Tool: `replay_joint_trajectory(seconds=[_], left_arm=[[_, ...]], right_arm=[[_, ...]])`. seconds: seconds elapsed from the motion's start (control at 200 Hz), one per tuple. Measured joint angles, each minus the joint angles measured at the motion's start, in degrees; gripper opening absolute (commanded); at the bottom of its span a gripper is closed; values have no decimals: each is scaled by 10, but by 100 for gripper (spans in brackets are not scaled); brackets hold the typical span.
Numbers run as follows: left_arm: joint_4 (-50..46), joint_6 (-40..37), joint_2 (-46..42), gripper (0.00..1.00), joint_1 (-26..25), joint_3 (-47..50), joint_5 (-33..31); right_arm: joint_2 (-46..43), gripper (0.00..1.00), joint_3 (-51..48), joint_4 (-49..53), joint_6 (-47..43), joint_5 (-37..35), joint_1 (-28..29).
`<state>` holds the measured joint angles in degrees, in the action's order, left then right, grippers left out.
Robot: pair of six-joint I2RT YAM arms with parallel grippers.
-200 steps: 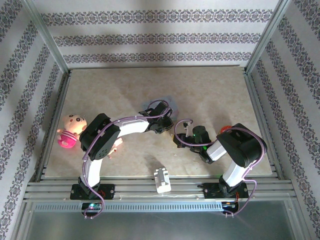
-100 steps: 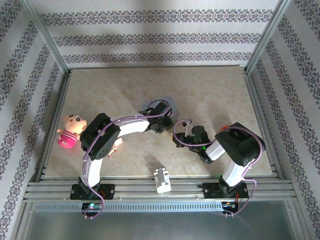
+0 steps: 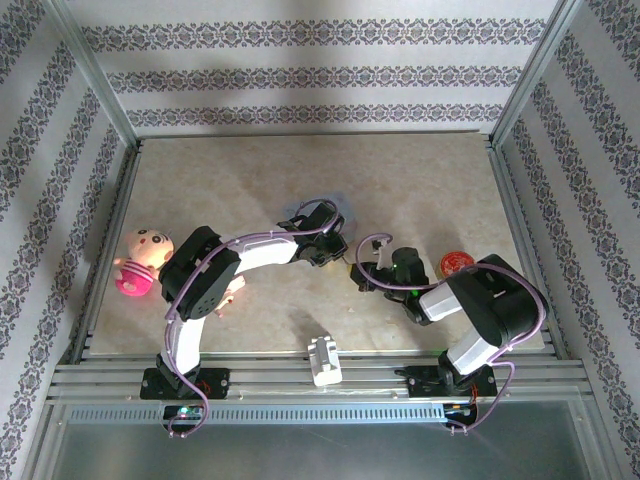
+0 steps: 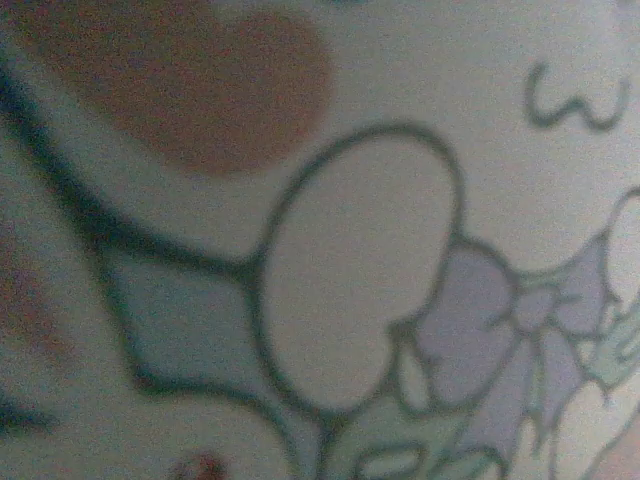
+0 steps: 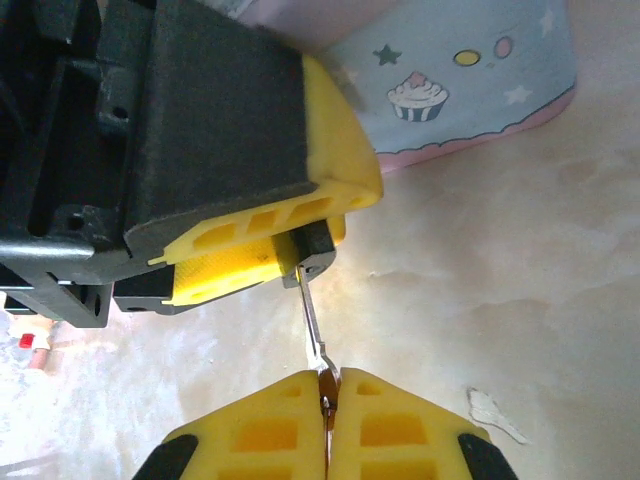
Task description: Unlock a padlock with a key
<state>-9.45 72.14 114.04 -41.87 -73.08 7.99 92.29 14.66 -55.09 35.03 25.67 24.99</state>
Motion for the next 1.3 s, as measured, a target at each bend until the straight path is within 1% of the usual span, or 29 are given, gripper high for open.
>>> replay_joint_trajectory(seconds=[0.155,0.45,0.895,1.299], left_arm=[[-1,17,-3,1,0,1,3],[-6,34,-5,1,0,1,3],[-3,45,-11,1,0,10,-5],[0,47,-11,1,0,12,-5]], right_arm=[[0,0,-9,-4,-13,45,-24],[3,0,-10,-10,-34,83,-28],[72,0,12,-33,-35,99,-28],[76,0,14,-60,-35,98,-31]])
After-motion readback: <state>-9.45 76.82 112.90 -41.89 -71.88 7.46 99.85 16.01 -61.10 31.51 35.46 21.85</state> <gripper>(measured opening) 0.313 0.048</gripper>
